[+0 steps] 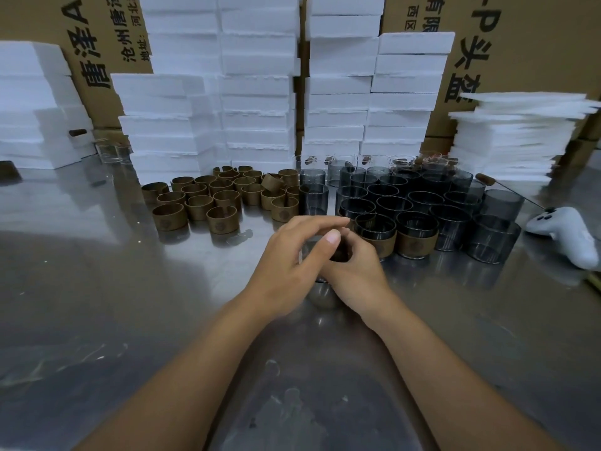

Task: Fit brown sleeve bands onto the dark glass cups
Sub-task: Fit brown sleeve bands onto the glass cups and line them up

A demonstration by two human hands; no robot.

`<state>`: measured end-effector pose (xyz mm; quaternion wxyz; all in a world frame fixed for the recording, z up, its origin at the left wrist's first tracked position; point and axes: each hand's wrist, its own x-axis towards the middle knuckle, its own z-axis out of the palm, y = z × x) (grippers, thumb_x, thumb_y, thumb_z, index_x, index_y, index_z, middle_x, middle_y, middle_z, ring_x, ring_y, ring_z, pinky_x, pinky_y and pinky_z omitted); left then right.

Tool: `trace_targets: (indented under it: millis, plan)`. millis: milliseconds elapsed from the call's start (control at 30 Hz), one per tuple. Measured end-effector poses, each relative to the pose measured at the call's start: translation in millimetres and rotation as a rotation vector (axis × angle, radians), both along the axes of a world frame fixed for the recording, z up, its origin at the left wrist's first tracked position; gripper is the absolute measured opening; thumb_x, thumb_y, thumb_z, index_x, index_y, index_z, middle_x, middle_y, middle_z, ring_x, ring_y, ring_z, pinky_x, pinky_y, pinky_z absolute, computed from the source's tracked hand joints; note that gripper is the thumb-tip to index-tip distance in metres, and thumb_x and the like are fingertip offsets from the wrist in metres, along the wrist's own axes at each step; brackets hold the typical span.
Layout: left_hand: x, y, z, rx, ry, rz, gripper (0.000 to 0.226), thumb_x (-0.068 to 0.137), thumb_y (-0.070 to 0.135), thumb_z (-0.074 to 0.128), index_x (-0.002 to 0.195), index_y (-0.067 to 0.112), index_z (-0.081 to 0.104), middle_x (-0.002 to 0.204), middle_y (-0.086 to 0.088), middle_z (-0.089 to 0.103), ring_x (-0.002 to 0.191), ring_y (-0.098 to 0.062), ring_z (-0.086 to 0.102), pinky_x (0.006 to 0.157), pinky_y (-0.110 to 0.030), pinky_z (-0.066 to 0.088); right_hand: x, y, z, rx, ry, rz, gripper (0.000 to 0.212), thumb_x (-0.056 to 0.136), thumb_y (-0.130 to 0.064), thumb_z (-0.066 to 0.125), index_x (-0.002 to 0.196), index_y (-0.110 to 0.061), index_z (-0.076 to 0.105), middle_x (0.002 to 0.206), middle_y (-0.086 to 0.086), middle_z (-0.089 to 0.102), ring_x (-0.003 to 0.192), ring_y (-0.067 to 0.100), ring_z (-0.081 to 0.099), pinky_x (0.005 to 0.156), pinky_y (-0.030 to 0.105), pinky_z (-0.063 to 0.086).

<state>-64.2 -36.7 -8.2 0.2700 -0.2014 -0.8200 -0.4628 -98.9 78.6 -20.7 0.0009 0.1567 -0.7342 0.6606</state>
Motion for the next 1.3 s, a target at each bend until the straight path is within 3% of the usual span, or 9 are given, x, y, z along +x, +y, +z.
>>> trace_targets:
  millis: [133,267,467,700,833,967,1133,1300]
  plan:
    - [2,1,3,0.095,0.020,-0.009,0.031,0.091,0.042,0.041,0.110,0.029,0.063,0.100,0.011,0.071,0.108,-0.015,0.060,0.092,-0.030,0.046,-2,1,-1,-0.064,-0.054,-0.032,0.034,0.077,-0.021,0.076,0.109,-0.015,0.065,0.104,0.005,0.070,0.097,0.016,0.067,0.083,0.028,0.055]
    - [2,-1,5,0.149,0.022,0.044,0.017,0.092,0.031,0.047,0.099,0.035,0.062,0.091,0.014,0.071,0.103,-0.012,0.060,0.080,-0.029,0.046,-4,1,-2,-0.111,-0.091,-0.060,0.028,0.077,-0.019,0.076,0.104,-0.016,0.066,0.098,0.004,0.072,0.093,0.017,0.068,0.085,0.031,0.055]
    - [0,-5,6,0.224,0.025,-0.011,0.017,0.094,0.002,0.052,0.100,0.010,0.065,0.090,-0.002,0.070,0.091,0.005,0.063,0.074,-0.006,0.045,-6,0,-2,-0.160,-0.099,-0.094,0.026,0.076,-0.017,0.076,0.100,-0.019,0.067,0.091,-0.001,0.072,0.087,0.013,0.067,0.072,0.022,0.050]
    - [-6,-9,1,0.181,-0.008,0.113,0.018,0.095,0.009,0.053,0.102,0.021,0.065,0.097,0.009,0.071,0.097,0.004,0.061,0.084,-0.006,0.041,-7,0,-1,-0.183,-0.103,-0.119,0.020,0.076,-0.020,0.078,0.092,-0.024,0.067,0.071,-0.013,0.070,0.070,0.005,0.065,0.061,0.021,0.050]
    - [-8,-10,-1,0.183,-0.045,0.130,0.017,0.095,0.015,0.054,0.107,0.023,0.062,0.103,0.014,0.069,0.101,0.010,0.057,0.081,-0.001,0.038,-6,1,0,-0.192,-0.103,-0.117,0.021,0.076,-0.020,0.077,0.094,-0.026,0.067,0.075,-0.012,0.071,0.075,0.008,0.067,0.066,0.026,0.054]
    - [-10,-10,-4,0.154,-0.144,0.121,0.021,0.097,0.026,0.051,0.116,0.030,0.055,0.114,0.019,0.064,0.095,0.011,0.056,0.064,-0.010,0.045,-3,1,1,-0.224,-0.084,-0.077,0.028,0.077,-0.014,0.076,0.100,-0.024,0.063,0.073,-0.014,0.069,0.067,-0.004,0.064,0.055,0.010,0.046]
    - [-12,-10,-6,0.143,-0.203,0.089,0.023,0.098,0.032,0.046,0.120,0.035,0.050,0.120,0.021,0.060,0.087,0.012,0.054,0.060,-0.002,0.041,-1,3,2,-0.214,-0.069,-0.027,0.035,0.076,-0.005,0.072,0.106,-0.020,0.063,0.076,-0.013,0.069,0.065,-0.006,0.062,0.056,0.010,0.048]
    - [-15,-9,-8,0.116,-0.217,0.051,0.029,0.099,0.033,0.043,0.128,0.029,0.049,0.123,0.017,0.059,0.111,0.020,0.045,0.083,0.003,0.033,3,3,2,-0.198,-0.041,0.024,0.037,0.075,0.004,0.067,0.107,-0.015,0.064,0.076,-0.008,0.069,0.066,0.000,0.062,0.060,0.015,0.051]
